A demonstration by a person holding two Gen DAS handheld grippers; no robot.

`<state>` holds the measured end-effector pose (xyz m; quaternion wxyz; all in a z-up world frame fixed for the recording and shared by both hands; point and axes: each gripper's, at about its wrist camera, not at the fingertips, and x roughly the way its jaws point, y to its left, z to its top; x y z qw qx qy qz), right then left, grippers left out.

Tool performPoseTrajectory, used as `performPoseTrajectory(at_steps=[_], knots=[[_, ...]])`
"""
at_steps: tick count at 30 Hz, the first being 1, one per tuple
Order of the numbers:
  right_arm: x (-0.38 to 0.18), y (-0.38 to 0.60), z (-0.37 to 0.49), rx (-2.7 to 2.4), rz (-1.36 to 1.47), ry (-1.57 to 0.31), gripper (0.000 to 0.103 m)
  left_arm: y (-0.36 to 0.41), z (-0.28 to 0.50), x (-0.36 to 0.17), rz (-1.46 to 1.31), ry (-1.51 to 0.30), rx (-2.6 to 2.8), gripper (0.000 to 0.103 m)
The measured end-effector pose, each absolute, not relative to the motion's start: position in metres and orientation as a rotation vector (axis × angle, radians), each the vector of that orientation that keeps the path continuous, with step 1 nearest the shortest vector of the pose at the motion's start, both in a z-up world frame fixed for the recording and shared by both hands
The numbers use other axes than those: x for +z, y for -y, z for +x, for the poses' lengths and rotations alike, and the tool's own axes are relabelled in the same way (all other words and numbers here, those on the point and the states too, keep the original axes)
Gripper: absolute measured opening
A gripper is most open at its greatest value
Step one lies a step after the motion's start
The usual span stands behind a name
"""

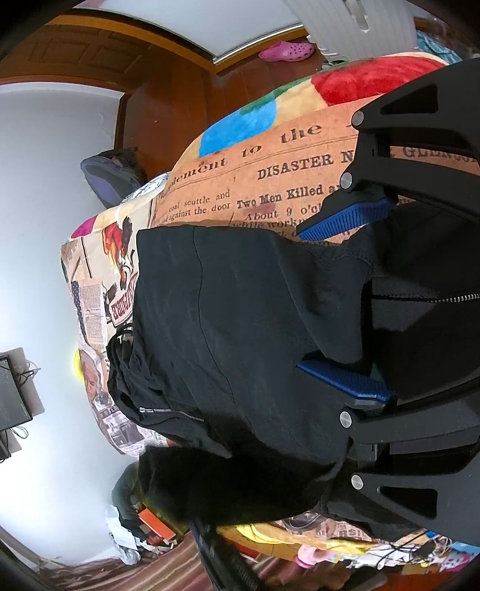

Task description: Fold large clothes

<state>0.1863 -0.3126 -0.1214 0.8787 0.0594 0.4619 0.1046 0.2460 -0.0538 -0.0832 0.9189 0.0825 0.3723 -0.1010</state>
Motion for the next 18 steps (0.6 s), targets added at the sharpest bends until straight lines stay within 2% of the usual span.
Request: performPoseTrajectory(at_steps=[6, 12, 18], knots=[[-0.121, 0.311, 0.186, 0.207, 0.12, -0.965, 0.064, -0.007, 0.229, -0.078, 0.085, -0.734, -0.093, 0.012], [-0.119, 0.307, 0.186, 0.191, 0.098, -0.968, 0.064, -0.054, 0.214, -0.107, 0.013, -0.794, -0.032, 0.012], [-0.117, 0.302, 0.185, 0.174, 0.069, -0.969, 0.064, -0.077, 0.189, -0.157, -0.049, -0.912, -0.038, 0.023]])
